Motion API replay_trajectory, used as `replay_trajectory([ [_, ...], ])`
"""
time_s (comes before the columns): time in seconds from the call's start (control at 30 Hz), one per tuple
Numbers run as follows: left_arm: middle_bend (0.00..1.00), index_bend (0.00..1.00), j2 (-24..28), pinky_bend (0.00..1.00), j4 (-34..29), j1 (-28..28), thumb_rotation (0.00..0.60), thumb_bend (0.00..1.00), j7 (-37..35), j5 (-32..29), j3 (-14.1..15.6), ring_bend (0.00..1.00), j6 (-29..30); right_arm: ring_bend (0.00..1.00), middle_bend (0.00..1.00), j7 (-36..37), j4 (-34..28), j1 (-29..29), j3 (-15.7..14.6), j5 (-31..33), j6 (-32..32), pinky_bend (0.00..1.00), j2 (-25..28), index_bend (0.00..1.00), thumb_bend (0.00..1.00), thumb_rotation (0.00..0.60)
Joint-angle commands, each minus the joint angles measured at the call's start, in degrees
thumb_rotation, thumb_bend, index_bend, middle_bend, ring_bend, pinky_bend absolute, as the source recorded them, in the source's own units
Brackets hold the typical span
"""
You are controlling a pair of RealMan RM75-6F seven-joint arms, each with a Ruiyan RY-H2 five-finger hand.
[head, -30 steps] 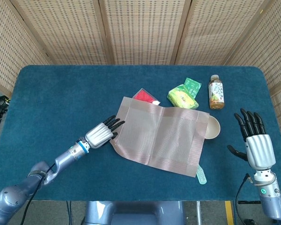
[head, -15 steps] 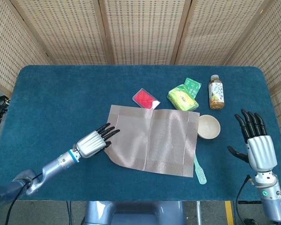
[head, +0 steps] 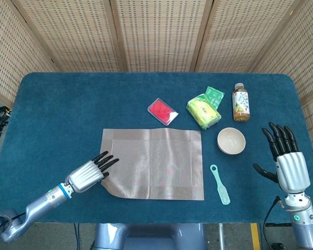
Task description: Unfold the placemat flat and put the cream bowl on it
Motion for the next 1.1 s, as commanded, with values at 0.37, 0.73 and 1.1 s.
replay_trajectory([
  [0.37, 0.0, 0.78, 4.1, 0.0, -5.3, 3.0, 0.6, 0.53, 2.8, 0.7, 1.5, 0.0, -1.6, 0.0, 0.0, 0.4, -0.8, -0.3, 0.0, -0.6, 0.6, 0.0, 0.6, 0.02, 0.0, 0.6],
  [0.73, 0.0, 0.78, 6.6, 0.0, -7.8, 4.7, 0.6, 0.53, 4.6, 0.9, 1.9, 0.0, -3.1, 0.0, 0.0, 0.7, -1.3, -0.7, 0.1, -0.8, 1.3, 0.0, 1.0, 0.02, 0.0, 0.6],
  [1.1, 0.0, 0.74, 6.9, 0.0, -8.5, 5.7, 0.6, 0.51, 6.2, 1.5, 1.4, 0.0, -3.9, 0.0, 0.0, 0.5, -1.6, -0.8, 0.1, -1.1, 1.4, 0.0, 1.2, 0.02, 0.0, 0.6],
])
